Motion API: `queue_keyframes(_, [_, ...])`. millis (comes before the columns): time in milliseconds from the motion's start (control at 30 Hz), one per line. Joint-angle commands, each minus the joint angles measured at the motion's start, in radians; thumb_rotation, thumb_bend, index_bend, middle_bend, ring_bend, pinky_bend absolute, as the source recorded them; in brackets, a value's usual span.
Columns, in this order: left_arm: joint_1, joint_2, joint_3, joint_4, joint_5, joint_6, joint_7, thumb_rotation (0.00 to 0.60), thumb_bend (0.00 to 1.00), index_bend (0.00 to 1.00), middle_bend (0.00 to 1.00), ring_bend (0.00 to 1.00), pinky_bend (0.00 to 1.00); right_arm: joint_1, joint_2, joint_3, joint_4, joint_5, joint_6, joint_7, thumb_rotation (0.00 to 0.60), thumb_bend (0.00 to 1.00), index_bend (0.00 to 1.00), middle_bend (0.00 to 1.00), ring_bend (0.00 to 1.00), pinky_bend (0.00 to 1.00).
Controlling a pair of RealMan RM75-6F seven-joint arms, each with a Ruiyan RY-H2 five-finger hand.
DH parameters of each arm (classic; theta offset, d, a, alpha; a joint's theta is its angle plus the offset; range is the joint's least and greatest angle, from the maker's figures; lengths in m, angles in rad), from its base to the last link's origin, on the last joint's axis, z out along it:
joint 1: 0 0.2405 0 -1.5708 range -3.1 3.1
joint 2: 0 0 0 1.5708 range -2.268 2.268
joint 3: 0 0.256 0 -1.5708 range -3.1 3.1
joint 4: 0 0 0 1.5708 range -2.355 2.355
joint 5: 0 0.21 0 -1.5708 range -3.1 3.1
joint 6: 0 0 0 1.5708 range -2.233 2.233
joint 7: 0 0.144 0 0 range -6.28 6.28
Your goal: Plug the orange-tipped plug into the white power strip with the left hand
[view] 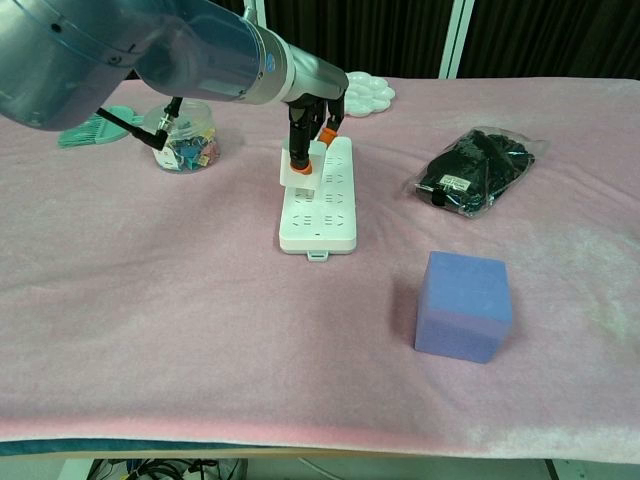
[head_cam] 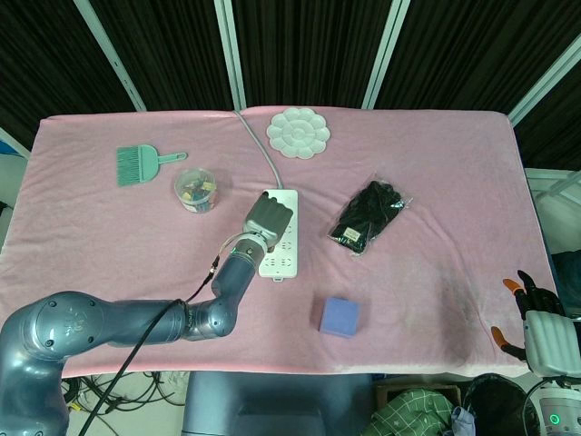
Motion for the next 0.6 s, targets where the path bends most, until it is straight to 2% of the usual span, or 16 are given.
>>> queue_keyframes(33, [0.000,0.001,-0.001,-0.003,0.002,0.000,-0.003,0.600,0.58,0.59,0.61,0.24,0.18,0.000,0.000,0.000,0.000,0.001,0.000,0.000,0.600,0.20,0.18,0.06,0.17,0.14])
queue_keyframes(600, [0.009,-0.002,0.003,0.003,0.011,0.001,-0.017,0.600,0.58,0.59,0.61,0.25,0.17,0.000,0.001,0.000,-0.001,0.002,-0.001,0.001,0.600,0.20,0.18,0.06,0.17,0.14])
